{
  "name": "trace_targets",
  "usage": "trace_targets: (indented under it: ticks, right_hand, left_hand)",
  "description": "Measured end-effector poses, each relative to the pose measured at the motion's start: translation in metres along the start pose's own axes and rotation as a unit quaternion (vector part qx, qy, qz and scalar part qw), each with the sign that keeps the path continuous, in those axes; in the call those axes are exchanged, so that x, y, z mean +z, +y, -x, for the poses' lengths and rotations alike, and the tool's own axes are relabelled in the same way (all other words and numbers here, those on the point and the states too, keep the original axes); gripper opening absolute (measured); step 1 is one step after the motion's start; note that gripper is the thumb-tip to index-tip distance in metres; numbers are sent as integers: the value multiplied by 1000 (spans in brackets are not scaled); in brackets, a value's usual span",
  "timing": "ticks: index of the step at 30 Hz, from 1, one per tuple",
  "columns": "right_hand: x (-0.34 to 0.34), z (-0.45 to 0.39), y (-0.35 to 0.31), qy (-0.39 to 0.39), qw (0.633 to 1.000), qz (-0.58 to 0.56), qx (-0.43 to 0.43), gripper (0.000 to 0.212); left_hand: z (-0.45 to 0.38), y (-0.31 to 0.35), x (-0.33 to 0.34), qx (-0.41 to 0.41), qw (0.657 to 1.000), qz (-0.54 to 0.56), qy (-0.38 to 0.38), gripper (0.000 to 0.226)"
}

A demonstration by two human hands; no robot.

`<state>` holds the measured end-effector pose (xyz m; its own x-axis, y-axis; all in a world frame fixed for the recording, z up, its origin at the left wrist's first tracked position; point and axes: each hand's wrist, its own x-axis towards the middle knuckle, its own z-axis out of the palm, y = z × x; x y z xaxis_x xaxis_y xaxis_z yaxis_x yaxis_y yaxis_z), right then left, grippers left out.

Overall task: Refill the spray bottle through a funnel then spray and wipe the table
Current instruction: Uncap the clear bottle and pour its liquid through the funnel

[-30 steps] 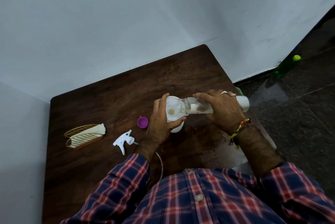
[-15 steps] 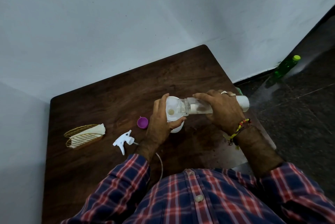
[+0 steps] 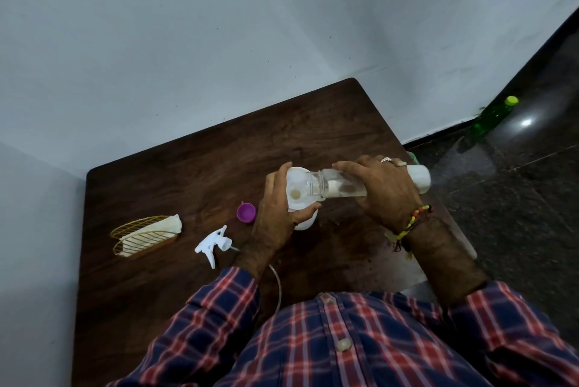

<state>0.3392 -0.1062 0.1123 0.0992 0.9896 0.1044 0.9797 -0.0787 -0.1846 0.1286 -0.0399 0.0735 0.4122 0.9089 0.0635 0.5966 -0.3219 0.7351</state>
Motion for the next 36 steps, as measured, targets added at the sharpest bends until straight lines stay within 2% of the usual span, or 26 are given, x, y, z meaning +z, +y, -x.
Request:
trace_targets:
  ticks: [12, 24, 36]
  right_hand:
    - [-1, 0, 0, -26, 1000, -11, 4, 64]
    - [1, -1, 0, 7, 1000, -3, 1, 61]
    - [-4, -1, -1, -28, 1000, -11, 8, 64]
  left_hand:
    - [1, 0, 2, -3, 1000, -1, -5, 97]
    - [1, -1, 0, 3, 1000, 1, 0, 96]
    - [1, -1, 0, 1, 1000, -4, -4, 103]
